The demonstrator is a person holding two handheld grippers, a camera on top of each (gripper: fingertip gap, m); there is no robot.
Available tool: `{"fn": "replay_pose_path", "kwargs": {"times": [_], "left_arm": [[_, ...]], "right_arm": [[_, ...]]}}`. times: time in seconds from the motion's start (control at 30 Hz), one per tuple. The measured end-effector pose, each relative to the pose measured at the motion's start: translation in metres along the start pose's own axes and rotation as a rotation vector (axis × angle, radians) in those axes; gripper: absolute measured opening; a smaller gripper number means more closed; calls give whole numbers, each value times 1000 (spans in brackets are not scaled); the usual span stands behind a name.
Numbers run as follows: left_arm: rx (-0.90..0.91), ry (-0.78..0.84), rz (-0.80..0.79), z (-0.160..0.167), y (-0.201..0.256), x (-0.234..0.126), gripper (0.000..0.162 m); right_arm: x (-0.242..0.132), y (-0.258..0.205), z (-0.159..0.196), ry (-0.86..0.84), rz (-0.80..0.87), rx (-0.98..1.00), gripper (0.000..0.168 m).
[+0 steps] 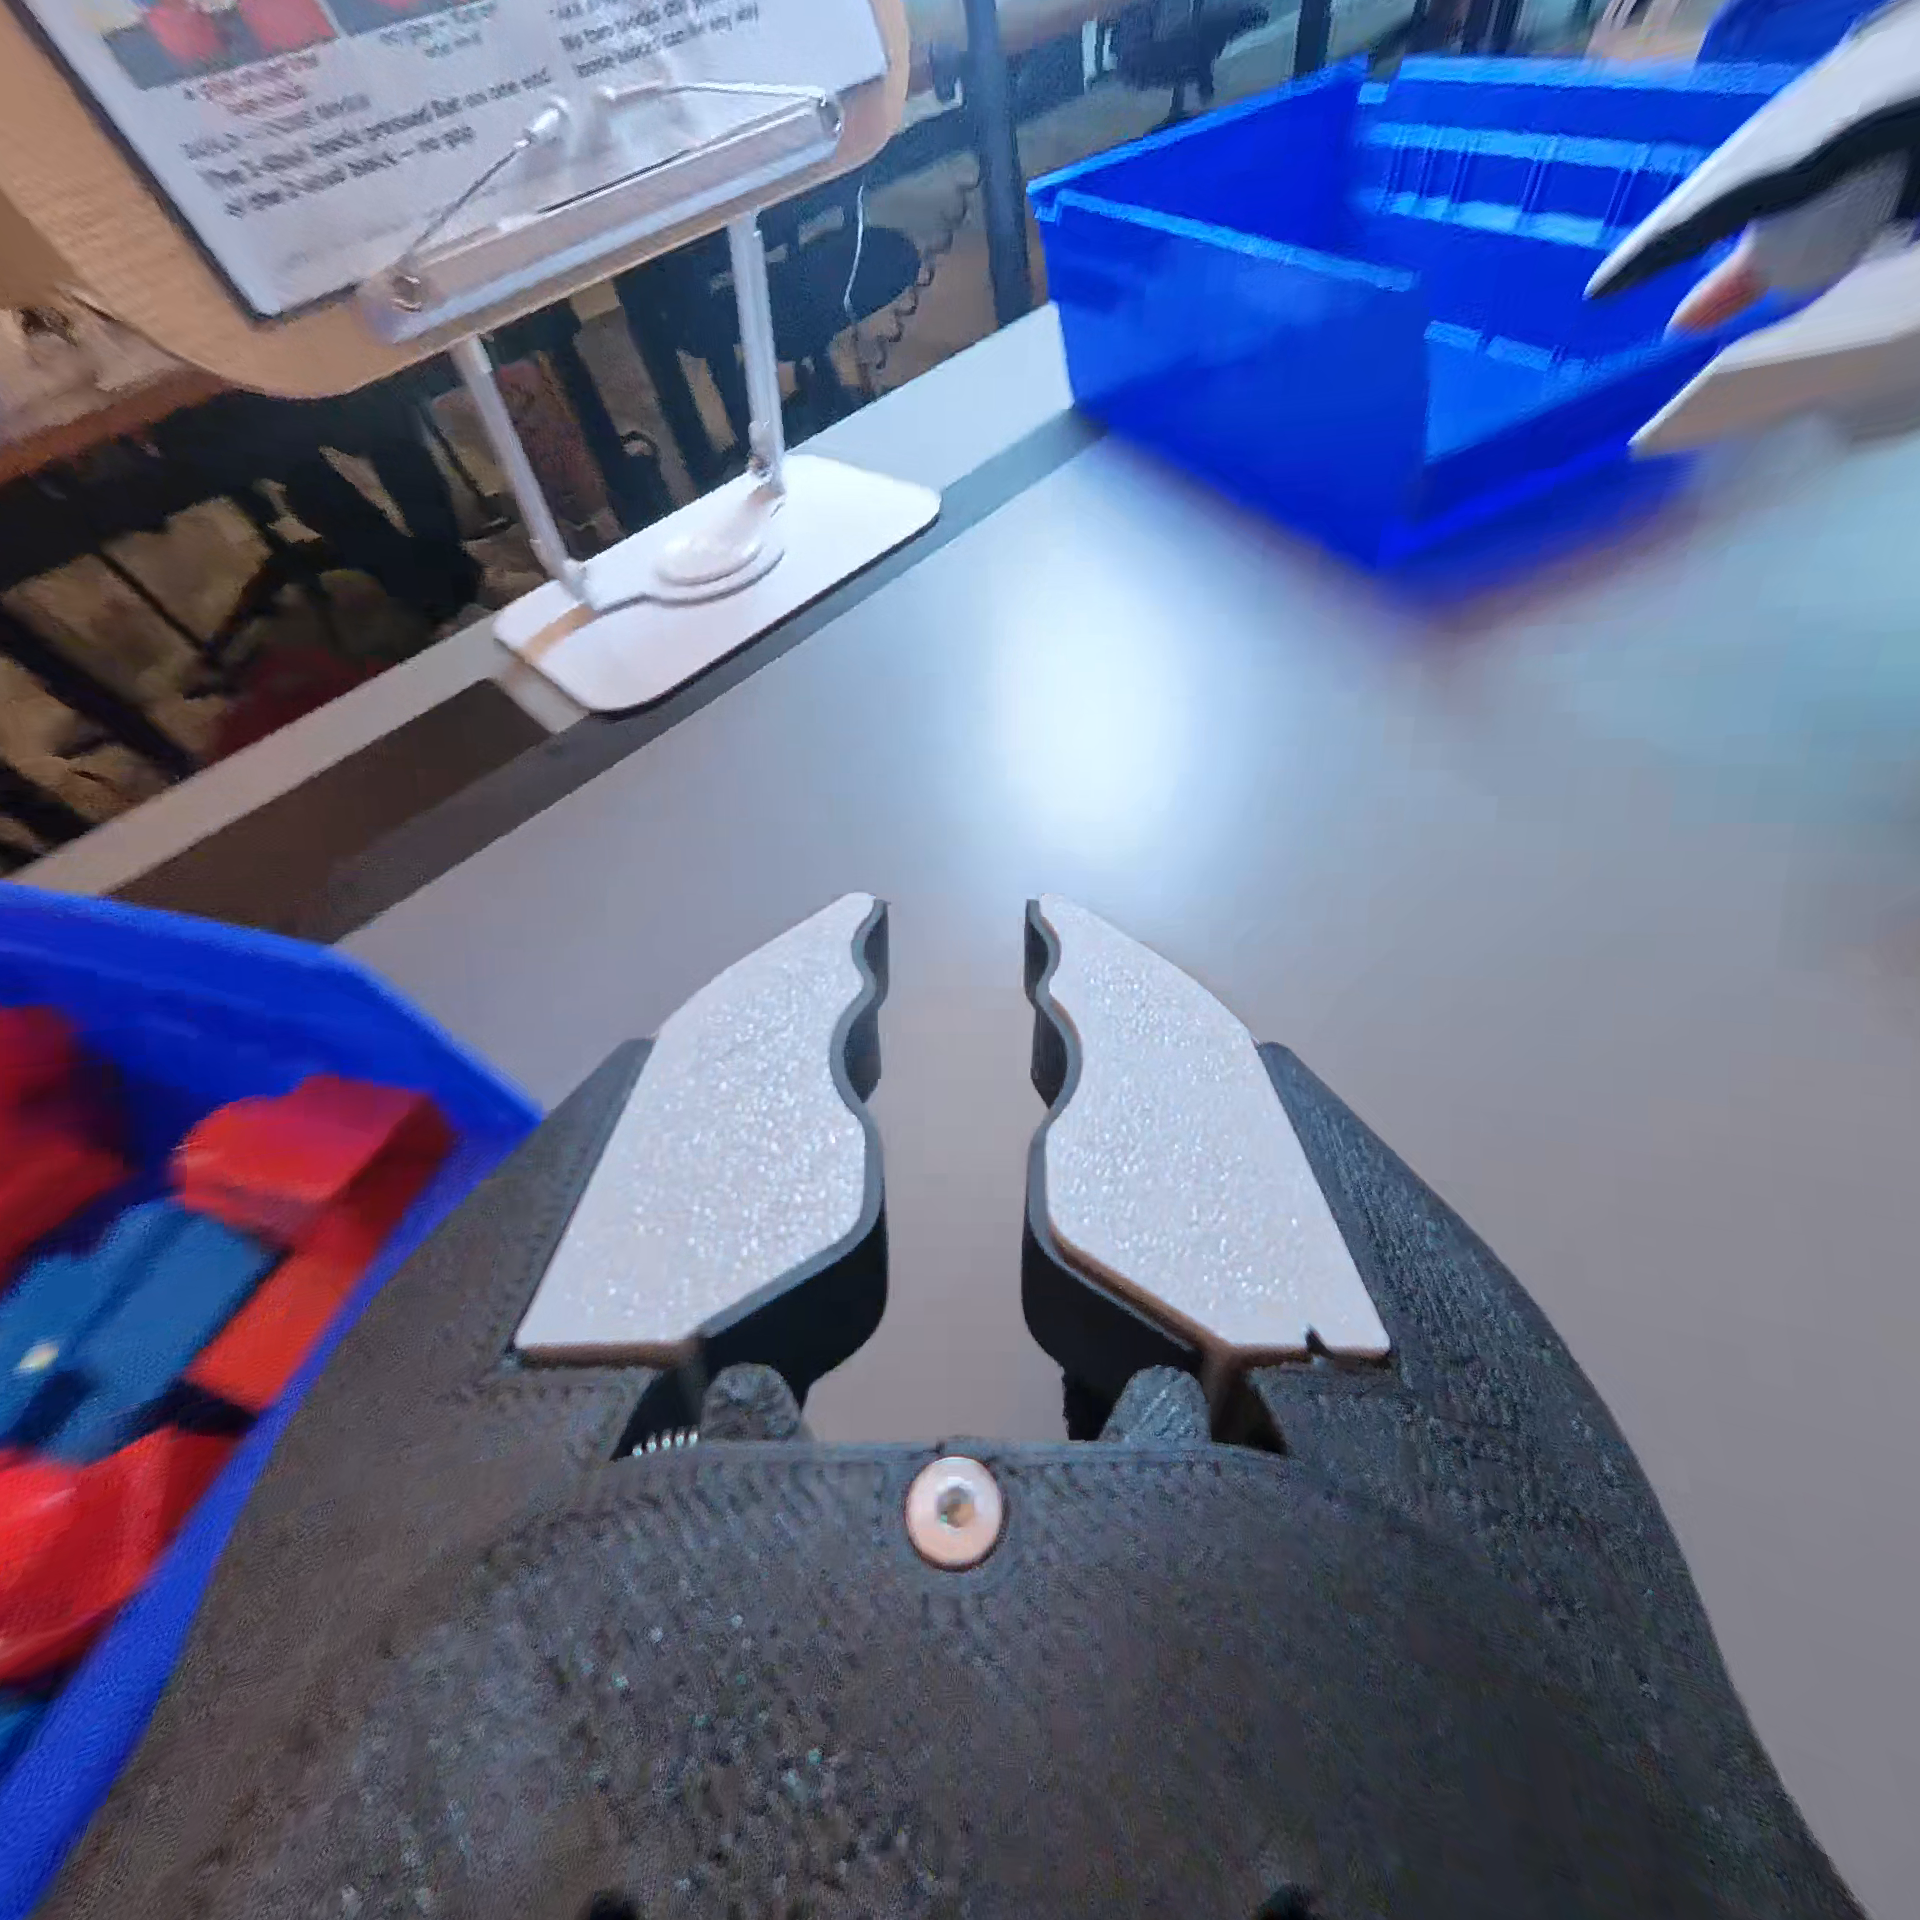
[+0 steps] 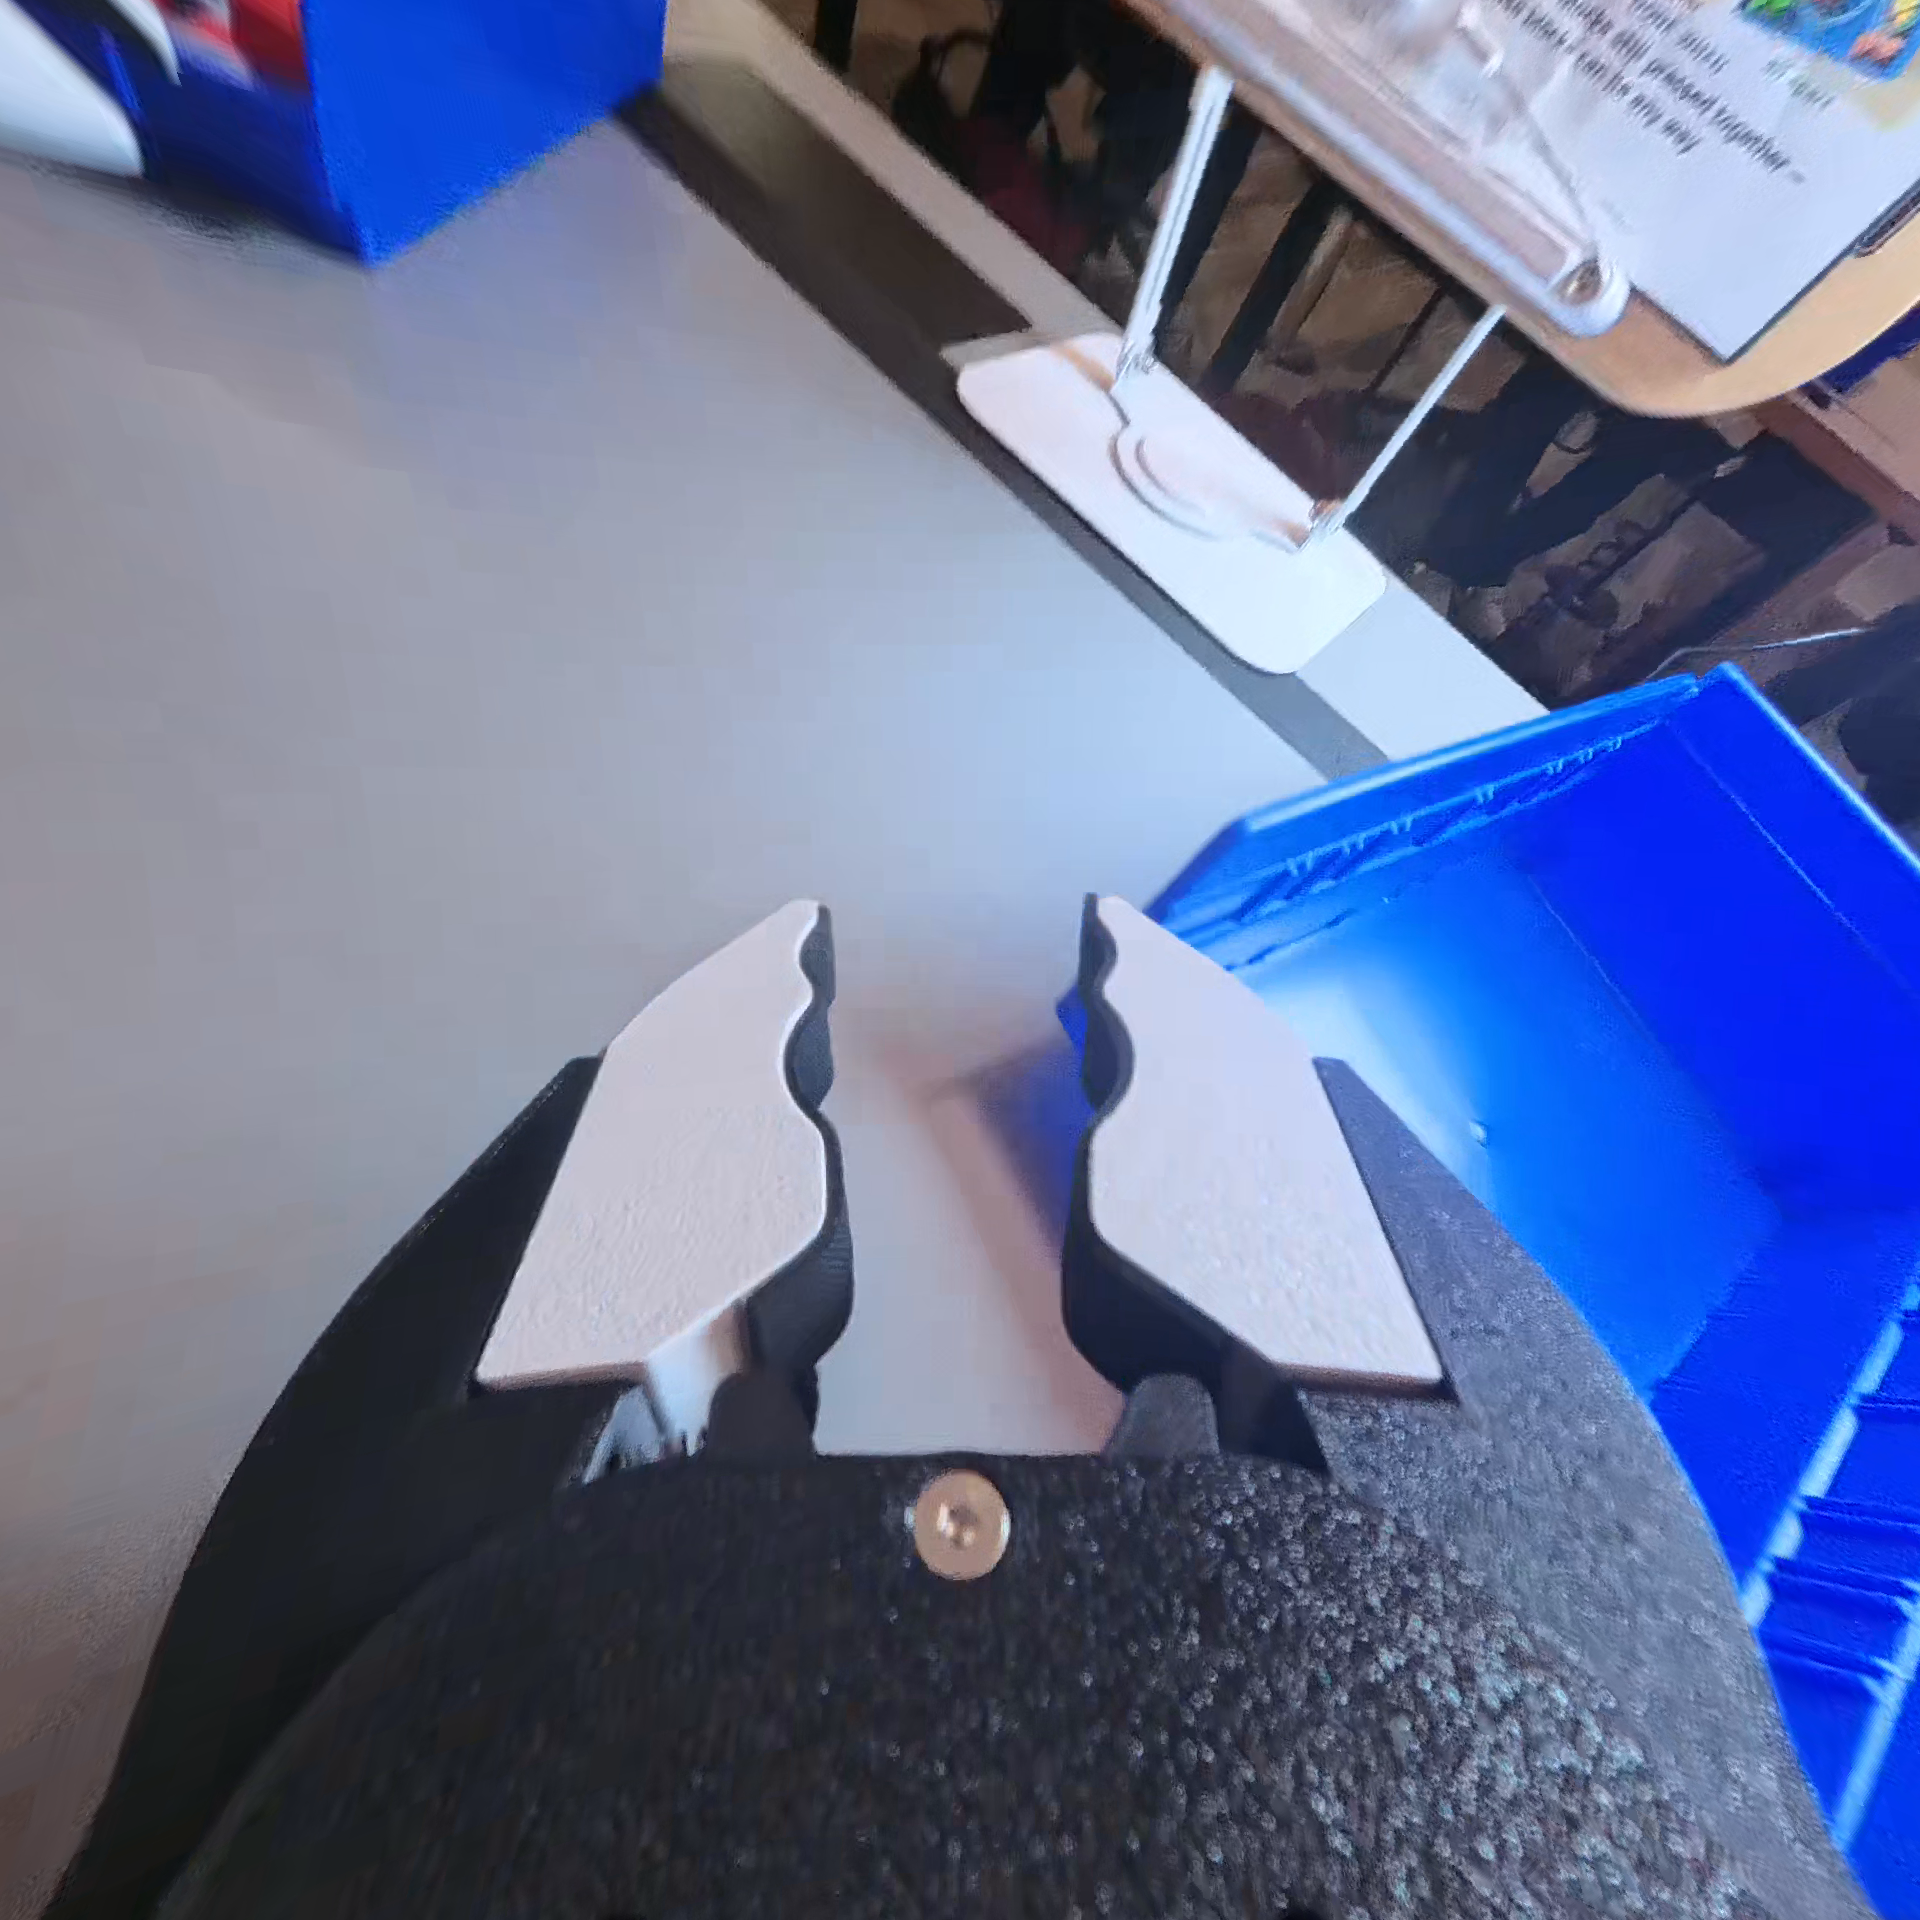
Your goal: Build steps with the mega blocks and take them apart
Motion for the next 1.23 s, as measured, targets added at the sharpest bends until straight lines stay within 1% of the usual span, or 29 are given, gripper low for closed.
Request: {"fn": "replay_pose_path", "kwargs": {"times": [0.07,0.17,0.27,0.33,0.4,0.43,0.47,0.57,0.67,0.77,0.9,1.0,1.1,1.2,1.23], "left_arm": [[-79,18,7,-9,14,22,20],[-126,30,-24,-23,23,53,9],[-218,59,-59,-35,24,77,4],[-212,65,-127,-36,21,90,0],[-148,21,-210,-27,16,104,0],[-100,-6,-259,-20,12,110,0],[-44,-38,-313,-11,7,116,0],[132,-179,-413,14,-6,122,0],[226,-279,-446,25,-11,119,0],[348,-367,-471,34,-7,118,0],[441,-401,-485,36,2,121,0],[498,-404,-491,34,7,121,0],[516,-421,-496,36,6,121,0],[569,-444,-524,38,1,121,0],[587,-473,-530,41,0,121,0]], "right_arm": [[7,-4,-15,44,41,83,41],[21,-7,-30,84,93,172,34],[37,-12,-37,109,124,243,29],[49,-19,-37,121,121,294,24],[60,-27,-35,134,122,314,14],[64,-32,-33,140,120,311,4],[67,-39,-32,151,108,304,0],[64,-68,-43,254,-2,239,0],[49,-108,-68,394,-167,151,0],[39,-142,-88,464,-283,91,0],[37,-164,-93,461,-322,51,0],[39,-164,-90,445,-313,53,0],[40,-161,-89,424,-319,60,0],[43,-160,-87,362,-321,83,0],[44,-159,-85,340,-311,88,0]]}}
Point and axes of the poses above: each gripper's, where its closed fingertips meet, x out along the fingers, z out of its underside, y = z × x across the jaws, the point moved 5 cm from there along -x, back along the fingers, and after that the axes turned 6 degrees about y, right-handed, at the moved point
